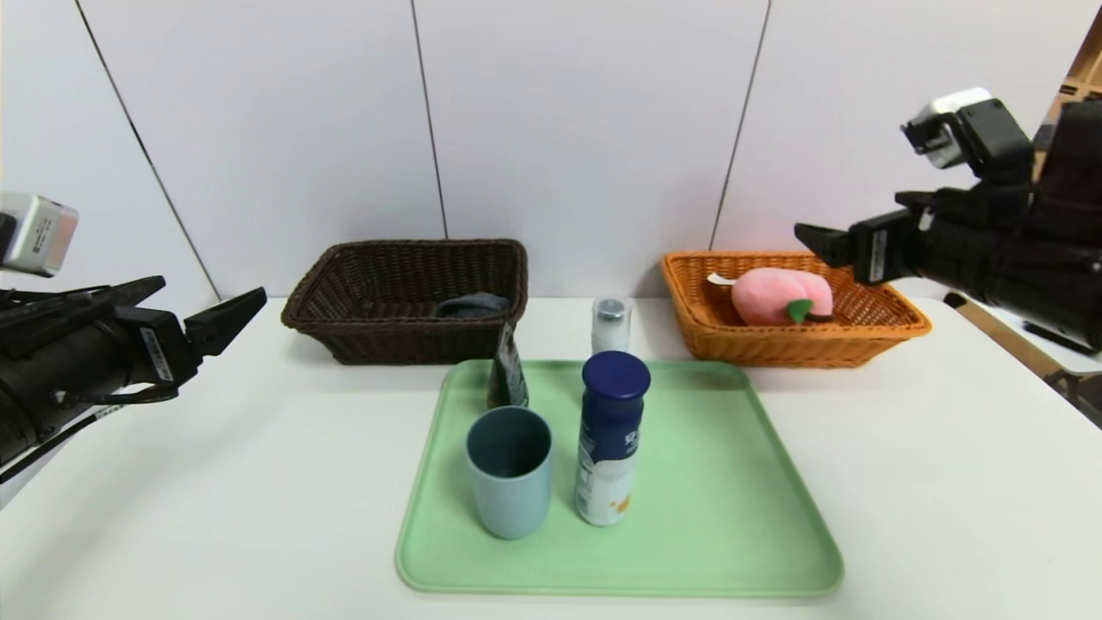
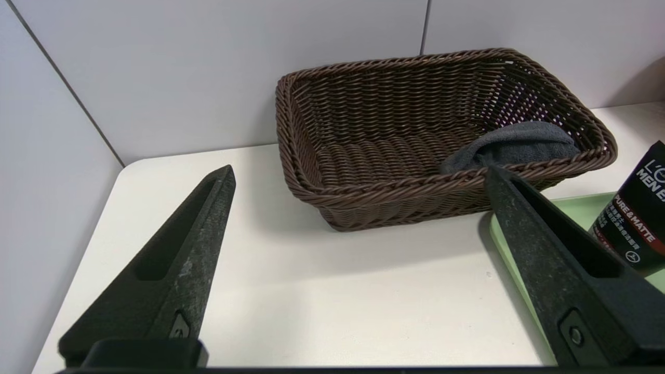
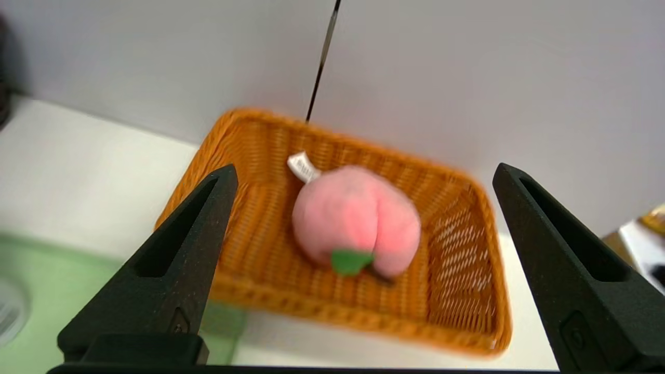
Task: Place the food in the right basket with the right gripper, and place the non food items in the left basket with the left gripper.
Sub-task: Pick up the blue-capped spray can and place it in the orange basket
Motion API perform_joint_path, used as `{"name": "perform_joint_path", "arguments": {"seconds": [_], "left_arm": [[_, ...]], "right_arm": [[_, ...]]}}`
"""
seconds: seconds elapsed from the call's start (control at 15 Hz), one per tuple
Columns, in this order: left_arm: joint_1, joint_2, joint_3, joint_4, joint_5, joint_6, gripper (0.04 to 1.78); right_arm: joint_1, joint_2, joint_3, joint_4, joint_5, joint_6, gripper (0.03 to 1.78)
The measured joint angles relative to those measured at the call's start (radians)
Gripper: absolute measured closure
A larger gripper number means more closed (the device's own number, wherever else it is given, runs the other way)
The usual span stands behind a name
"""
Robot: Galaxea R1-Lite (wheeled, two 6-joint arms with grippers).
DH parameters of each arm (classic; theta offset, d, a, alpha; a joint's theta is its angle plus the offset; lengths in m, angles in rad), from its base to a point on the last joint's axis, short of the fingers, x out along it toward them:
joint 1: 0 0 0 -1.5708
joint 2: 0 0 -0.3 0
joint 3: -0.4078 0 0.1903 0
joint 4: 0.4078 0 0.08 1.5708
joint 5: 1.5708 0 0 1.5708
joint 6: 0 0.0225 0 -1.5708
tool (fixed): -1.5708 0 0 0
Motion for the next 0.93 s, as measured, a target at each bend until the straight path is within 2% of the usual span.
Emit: {"name": "perform_joint_path", "arguments": {"seconds": [0.2,0.33,0.53,0.67,0.8,0.93], "left_arm": [[-0.004,-0.013,0.037,0.0,-0.001,-0.001,0.13],[-0.02,-0.024,0.056,-0.001,-0.001,-0.001,0.13],[-0.035,-0.037,0.066,-0.001,-0.001,0.0,0.13],[-0.037,-0.045,0.074,-0.001,-0.001,0.0,0.13],[-0.039,-0.049,0.077,-0.001,-0.001,0.0,0.13],[-0.039,-0.055,0.08,0.0,-0.002,0.0,0.13]], "right_arm": [[-0.008,-0.114,0.26,-0.11,-0.003,0.053,0.12],[-0.009,-0.175,0.391,-0.188,-0.003,0.083,0.12],[0.009,-0.23,0.477,-0.22,0.002,0.101,0.12],[0.058,-0.244,0.515,-0.235,0.013,0.121,0.12],[0.151,-0.247,0.559,-0.28,0.06,0.179,0.12],[0.225,-0.237,0.608,-0.303,0.164,0.205,0.12]]}}
